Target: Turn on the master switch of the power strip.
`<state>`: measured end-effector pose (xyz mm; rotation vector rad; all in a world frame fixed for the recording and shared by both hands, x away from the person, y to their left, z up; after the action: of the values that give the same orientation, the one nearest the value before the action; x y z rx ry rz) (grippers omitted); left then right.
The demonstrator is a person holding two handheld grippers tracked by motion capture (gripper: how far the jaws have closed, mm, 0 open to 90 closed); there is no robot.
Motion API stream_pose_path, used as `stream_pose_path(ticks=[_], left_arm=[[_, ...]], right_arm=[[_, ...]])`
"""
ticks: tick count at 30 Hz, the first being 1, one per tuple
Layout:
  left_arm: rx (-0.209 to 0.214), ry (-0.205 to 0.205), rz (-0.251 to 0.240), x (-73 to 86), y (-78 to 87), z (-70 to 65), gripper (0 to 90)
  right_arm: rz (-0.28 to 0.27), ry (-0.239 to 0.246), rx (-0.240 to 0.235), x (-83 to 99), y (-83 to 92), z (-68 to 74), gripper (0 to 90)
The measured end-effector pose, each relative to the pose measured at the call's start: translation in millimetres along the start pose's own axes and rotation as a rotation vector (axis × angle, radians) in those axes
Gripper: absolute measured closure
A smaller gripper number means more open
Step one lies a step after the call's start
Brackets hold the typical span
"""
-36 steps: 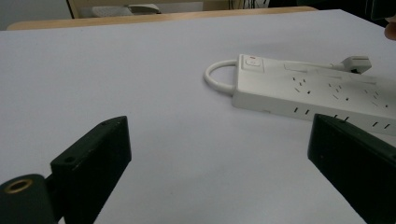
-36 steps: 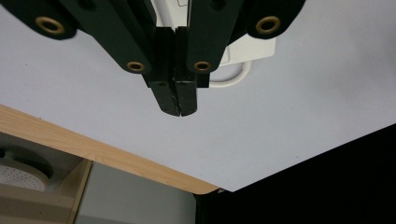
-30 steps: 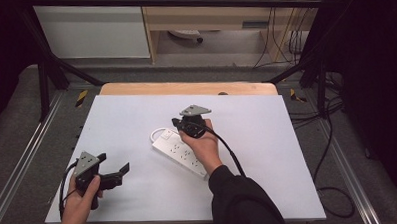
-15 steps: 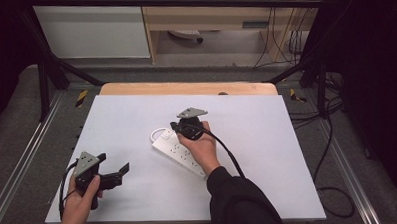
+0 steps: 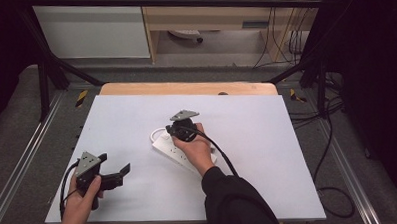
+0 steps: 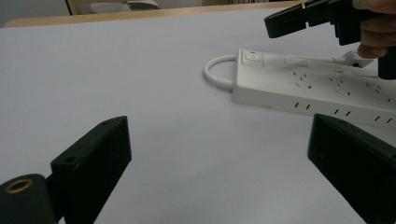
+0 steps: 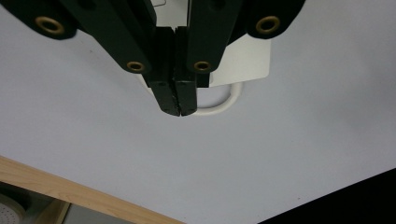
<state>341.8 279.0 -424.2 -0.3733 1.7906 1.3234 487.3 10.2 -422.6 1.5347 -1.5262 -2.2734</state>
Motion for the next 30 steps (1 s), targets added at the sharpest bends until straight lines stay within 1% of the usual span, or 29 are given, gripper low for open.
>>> stream_pose_path(ticks=[2,5,7,10,11,16,21,25,30], left_arm=[[0.000,0.000,0.000,0.0,0.1,0.0,6.2],[0.001,0.002,-0.002,0.1,0.1,0.1,6.2],[0.001,0.002,0.000,0.0,-0.1,0.2,6.2],[0.001,-0.002,0.002,0.0,-0.1,-0.3,6.1],[0.001,-0.003,0.002,0.0,0.0,-0.3,6.1],[0.003,-0.001,0.002,0.0,-0.1,0.0,6.2],[0.006,-0.006,0.004,-0.1,-0.6,-0.5,6.2],[0.004,0.003,-0.001,-0.2,-0.3,-0.1,5.9],[0.004,0.001,0.001,-0.1,-0.2,-0.3,5.9]], right_arm=[[0.001,0.000,0.001,-0.8,-1.8,0.8,90.0],[0.023,0.001,0.008,-3.9,-6.9,2.7,90.0],[0.027,0.005,0.011,-4.7,-8.3,2.8,90.0],[0.050,0.008,0.020,-6.6,-12.7,3.4,90.0],[0.050,0.008,0.020,-6.6,-12.7,3.4,90.0],[0.094,0.007,0.031,-7.2,-19.3,3.9,90.0],[0.105,0.006,0.035,-8.2,-21.3,3.1,90.0],[0.109,0.007,0.034,-8.8,-21.7,2.9,90.0],[0.124,0.005,0.035,-7.8,-24.1,3.0,90.0]])
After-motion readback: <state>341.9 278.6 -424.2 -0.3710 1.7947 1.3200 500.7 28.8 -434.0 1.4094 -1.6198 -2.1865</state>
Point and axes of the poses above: each handheld gripper's, and its own axes: y roughly backward along the jaws, x roughly out of its underside, z roughly to its left, the point moved 1 cm from there along -y, roughly forward along the jaws, and after that the axes turned 13 degrees about z, right-handed, at the moved point
